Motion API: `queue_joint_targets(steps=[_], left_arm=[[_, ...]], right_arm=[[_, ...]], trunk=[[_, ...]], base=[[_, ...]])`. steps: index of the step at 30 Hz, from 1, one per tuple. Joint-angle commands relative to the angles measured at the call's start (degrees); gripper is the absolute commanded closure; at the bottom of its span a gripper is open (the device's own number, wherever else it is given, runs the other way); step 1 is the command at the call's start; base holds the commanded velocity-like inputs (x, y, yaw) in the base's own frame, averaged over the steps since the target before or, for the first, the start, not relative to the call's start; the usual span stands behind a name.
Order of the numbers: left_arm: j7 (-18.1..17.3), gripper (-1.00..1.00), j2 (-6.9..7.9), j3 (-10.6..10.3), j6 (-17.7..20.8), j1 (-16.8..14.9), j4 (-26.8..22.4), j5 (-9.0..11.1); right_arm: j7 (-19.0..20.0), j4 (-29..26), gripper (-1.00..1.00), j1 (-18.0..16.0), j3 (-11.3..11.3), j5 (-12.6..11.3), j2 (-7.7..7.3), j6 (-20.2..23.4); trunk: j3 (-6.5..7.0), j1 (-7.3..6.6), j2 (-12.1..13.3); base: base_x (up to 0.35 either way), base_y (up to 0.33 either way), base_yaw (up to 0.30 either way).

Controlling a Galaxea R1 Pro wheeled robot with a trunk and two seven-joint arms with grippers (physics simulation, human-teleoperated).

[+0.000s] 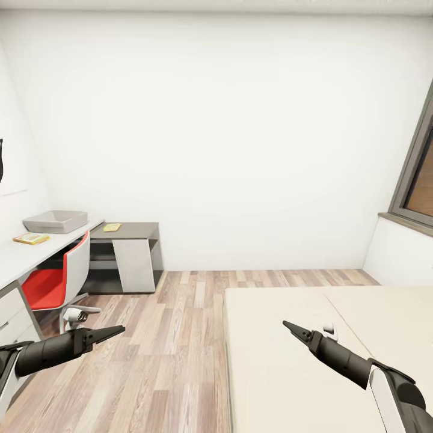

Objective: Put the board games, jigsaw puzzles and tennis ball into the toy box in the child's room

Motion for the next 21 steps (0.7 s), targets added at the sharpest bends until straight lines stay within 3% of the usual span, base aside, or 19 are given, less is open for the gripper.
queue_joint_targets(steps=[1,21], left_arm=[[-0.2,-1.00,0.01,0.0,0.6,0.0,0.0,-0.1],[-0.2,-1.00,0.01,0.0,0.6,0.0,0.0,-0.1]], right_arm=[[0.1,0.0,-1.00,0.0,-0.1,-0.1,0.00,0.3],[0.1,0.0,-1.00,0.0,-0.1,0.0,-0.02,0.3]], trunk=[[-0.02,0.02,0.0],[-0.02,0.02,0.0]], base=[[0.000,0.000,-0.003],[0.000,0.000,0.000]])
